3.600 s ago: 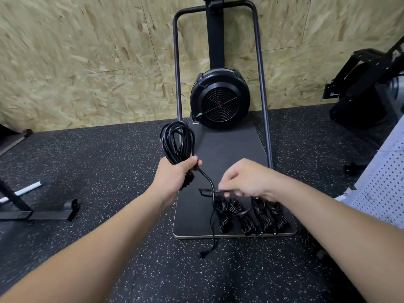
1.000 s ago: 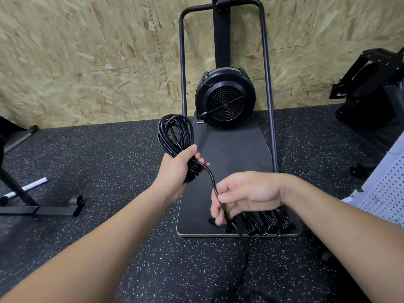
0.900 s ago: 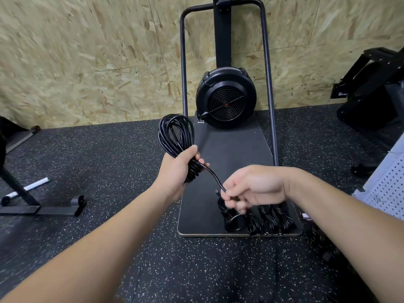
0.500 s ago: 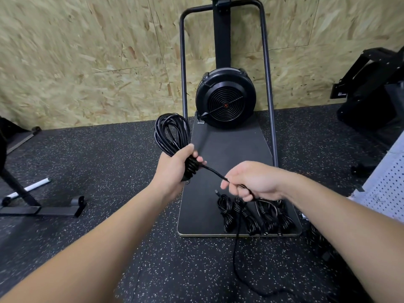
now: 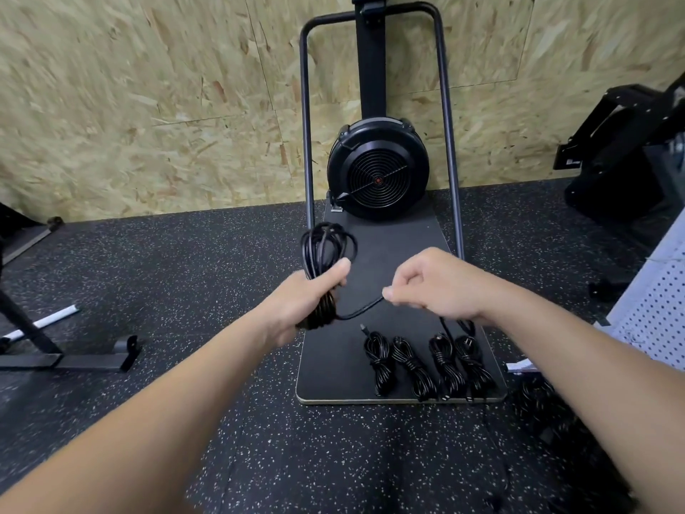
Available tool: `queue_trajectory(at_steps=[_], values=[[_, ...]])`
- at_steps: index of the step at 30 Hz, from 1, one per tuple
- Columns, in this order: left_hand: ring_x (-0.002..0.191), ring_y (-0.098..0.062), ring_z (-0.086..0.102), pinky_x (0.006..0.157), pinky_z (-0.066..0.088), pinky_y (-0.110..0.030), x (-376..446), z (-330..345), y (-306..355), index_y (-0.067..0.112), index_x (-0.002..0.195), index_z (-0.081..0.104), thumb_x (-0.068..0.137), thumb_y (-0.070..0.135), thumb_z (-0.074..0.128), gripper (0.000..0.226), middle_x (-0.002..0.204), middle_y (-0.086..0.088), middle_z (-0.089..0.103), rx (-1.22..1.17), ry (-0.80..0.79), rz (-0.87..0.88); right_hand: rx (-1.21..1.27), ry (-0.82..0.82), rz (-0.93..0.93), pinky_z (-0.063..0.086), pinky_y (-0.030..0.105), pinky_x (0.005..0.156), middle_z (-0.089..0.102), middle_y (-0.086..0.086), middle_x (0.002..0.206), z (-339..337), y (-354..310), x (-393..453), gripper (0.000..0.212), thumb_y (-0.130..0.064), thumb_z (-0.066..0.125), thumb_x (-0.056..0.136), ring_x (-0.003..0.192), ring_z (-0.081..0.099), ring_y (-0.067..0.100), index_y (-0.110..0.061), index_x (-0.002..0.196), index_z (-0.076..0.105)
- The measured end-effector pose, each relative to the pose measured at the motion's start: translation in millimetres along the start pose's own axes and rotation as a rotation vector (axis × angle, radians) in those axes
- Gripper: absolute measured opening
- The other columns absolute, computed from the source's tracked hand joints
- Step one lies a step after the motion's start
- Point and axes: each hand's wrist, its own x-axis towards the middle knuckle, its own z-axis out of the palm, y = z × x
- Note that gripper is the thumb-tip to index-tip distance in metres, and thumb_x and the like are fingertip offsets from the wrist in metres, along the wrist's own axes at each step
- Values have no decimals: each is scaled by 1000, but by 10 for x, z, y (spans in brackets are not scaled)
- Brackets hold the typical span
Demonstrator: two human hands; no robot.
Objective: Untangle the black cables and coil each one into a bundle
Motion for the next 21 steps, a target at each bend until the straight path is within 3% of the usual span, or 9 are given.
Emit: queue_trajectory(at_steps=[2,6,8,11,14,16,18,21], values=[[78,-17,61,75,57,-39,-62,74,-18,15,108,77,72,71,89,68,86,1,64,-25,-169,-31,140,86,-56,34,39,64,58,-3,63,54,-41,9,36,-46,75,102,60,41,21,-15,84,77],[76,-7,64,76,59,-34,-193,355,-44,26,117,74,89,25,89,31,92,10,70,130,-395,9,233,124,-113,38,30,62,59,-2,60,257,-163,8,32,-40,79,100,56,44,14,-13,83,79],[73,-18,63,73,55,-39,-176,418,-99,18,107,74,89,10,82,22,88,-1,68,124,-356,23,293,135,-108,42,23,60,65,-1,63,342,-191,40,27,-34,82,99,56,49,9,-12,83,80],[73,-26,58,75,57,-45,-151,381,-115,6,103,72,80,5,67,23,83,-13,60,65,-237,55,422,96,-25,48,26,61,71,9,74,320,-146,79,19,-21,88,92,65,56,15,-4,96,78],[76,-22,61,76,61,-40,-87,298,-113,3,111,75,75,6,67,37,87,-11,63,-22,-119,50,233,40,67,56,35,74,81,19,88,244,-3,58,26,-9,89,85,70,69,21,-4,105,73],[74,-22,59,75,60,-39,-51,263,-126,7,112,78,70,10,68,43,86,-10,61,-89,-77,25,153,9,81,58,33,77,81,19,90,230,64,28,23,-6,84,88,73,76,25,-4,107,71],[70,-20,55,71,58,-37,-38,253,-128,6,112,77,69,10,66,44,83,-8,57,-169,-87,20,139,22,67,62,29,76,83,10,84,226,89,25,16,-12,82,96,77,81,25,-5,105,71],[65,-17,49,66,56,-34,-58,241,-73,7,112,73,70,8,63,43,80,-3,54,-293,-122,32,-173,269,-43,61,37,72,78,-8,77,188,120,66,22,-39,86,94,72,72,15,-28,82,72]])
